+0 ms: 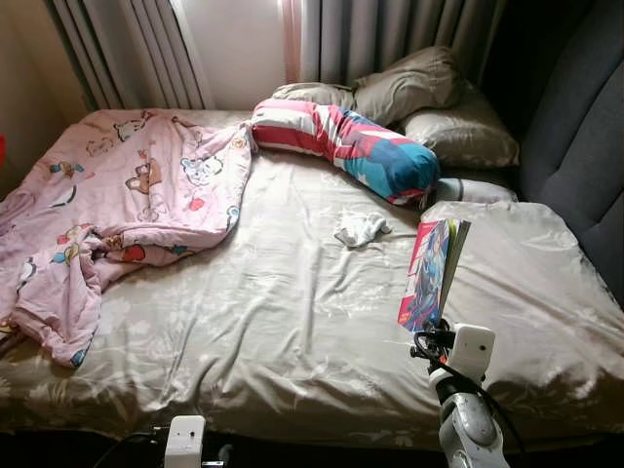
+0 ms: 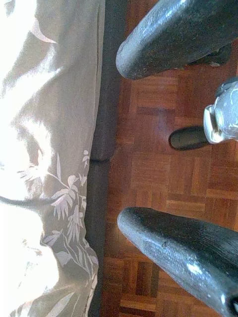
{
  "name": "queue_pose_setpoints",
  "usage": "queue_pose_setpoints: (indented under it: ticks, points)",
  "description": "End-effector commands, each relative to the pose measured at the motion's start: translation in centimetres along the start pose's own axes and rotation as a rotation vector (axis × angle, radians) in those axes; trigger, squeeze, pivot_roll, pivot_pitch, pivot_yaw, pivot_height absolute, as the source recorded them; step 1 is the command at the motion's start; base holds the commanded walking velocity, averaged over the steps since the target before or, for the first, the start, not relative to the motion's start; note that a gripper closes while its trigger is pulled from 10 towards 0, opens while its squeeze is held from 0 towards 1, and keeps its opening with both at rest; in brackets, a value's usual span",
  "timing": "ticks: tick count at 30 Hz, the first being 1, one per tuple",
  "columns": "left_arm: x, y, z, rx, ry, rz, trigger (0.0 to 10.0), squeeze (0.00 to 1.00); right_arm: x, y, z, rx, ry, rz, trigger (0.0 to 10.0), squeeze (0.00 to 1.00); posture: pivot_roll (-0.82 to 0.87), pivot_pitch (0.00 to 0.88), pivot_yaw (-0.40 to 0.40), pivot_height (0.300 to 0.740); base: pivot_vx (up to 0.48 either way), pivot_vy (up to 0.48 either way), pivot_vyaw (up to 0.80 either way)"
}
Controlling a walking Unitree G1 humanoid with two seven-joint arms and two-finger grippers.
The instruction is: Clean up the room
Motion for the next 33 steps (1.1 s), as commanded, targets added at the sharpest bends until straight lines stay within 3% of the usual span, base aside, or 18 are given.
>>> queue_pose_setpoints:
  ticks: [1,18,33]
  points:
    - [-0.08,-0.36,-1.16,-0.028,0.005,-0.004,10.0,0.0,-0.31,0.17,0.43,0.019,0.006,0.008,10.0,0.0,-0.03,0.148,-0.004,0.729,0.247,0.0,0.0]
    - [-0.08,-0.46,-1.44,-0.033,0.009,-0.002,10.0,0.0,-0.46,0.18,0.52,0.025,0.008,0.014,10.0,0.0,-0.03,0.154,-0.006,0.729,0.249,0.0,-0.11]
    - [-0.21,-0.54,-1.64,-0.037,0.013,0.0,10.0,0.0,-0.44,0.2,0.26,0.013,0.019,0.002,10.0,0.0,-0.02,0.164,-0.009,0.729,0.0,0.0,0.0]
Point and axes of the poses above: a point about 5 cm out from each wrist's last joint towards the gripper, its own y axis pointing out of the wrist towards the gripper, its own z axis along the axis of the wrist's last joint, x = y × z, the point moved 4 cm from there along y, pointing out of the wrist towards the gripper, and after that the axes turned 3 degrees about -y, right-handed, at the moved point
